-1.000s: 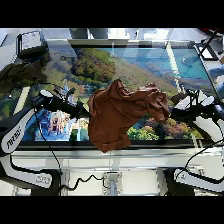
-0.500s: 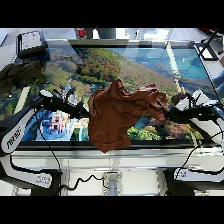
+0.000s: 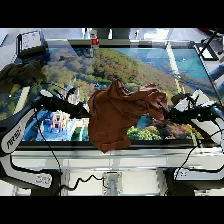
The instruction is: Fold the shirts.
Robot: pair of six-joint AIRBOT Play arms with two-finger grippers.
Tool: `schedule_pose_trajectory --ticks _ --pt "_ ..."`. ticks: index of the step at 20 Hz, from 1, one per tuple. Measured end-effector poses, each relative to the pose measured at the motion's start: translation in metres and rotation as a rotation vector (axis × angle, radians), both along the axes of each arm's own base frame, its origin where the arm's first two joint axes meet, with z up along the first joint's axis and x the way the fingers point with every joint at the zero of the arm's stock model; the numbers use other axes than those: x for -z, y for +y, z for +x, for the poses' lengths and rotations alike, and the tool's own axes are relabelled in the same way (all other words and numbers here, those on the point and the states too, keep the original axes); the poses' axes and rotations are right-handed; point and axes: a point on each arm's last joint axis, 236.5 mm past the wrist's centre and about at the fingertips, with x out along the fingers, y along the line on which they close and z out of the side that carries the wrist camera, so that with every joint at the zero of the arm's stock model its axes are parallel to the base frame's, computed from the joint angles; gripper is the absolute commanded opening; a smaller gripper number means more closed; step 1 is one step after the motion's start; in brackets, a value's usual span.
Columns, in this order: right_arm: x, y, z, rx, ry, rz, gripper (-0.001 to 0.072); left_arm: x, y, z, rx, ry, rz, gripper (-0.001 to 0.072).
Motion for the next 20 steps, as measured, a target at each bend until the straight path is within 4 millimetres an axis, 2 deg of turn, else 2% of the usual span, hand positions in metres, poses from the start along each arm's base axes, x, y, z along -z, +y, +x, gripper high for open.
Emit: schedule_pose_trajectory --ticks 3,8,16,17,18,20 --pt "0.0 -0.003 0.008 0.031 -0.024 -0.004 0.0383 0.0 0.0 0.0 -0.001 -0.001 0.001 0.0016" --pt "0.002 0.009 0.023 0.082 -0.051 0.076 0.0382 0.0 0.0 0.0 -0.001 -0.001 0.001 0.0016" --pt "0.007 0.022 0.025 0.083 -0.045 0.151 0.0362 0.0 0.0 0.0 0.002 0.0 0.003 0.0016" --pt "0.007 0.022 0.025 0.079 -0.044 0.152 0.0269 0.0 0.0 0.0 0.002 0.0 0.003 0.0016" --pt "0.008 0.022 0.024 0.073 -0.042 0.148 0.0053 0.001 0.0 0.0 0.002 0.0 0.003 0.0016" --pt "0.01 0.022 0.02 0.06 -0.034 0.142 0.0029 0.0 0.0 0.0 0.002 0.0 0.003 0.0015"
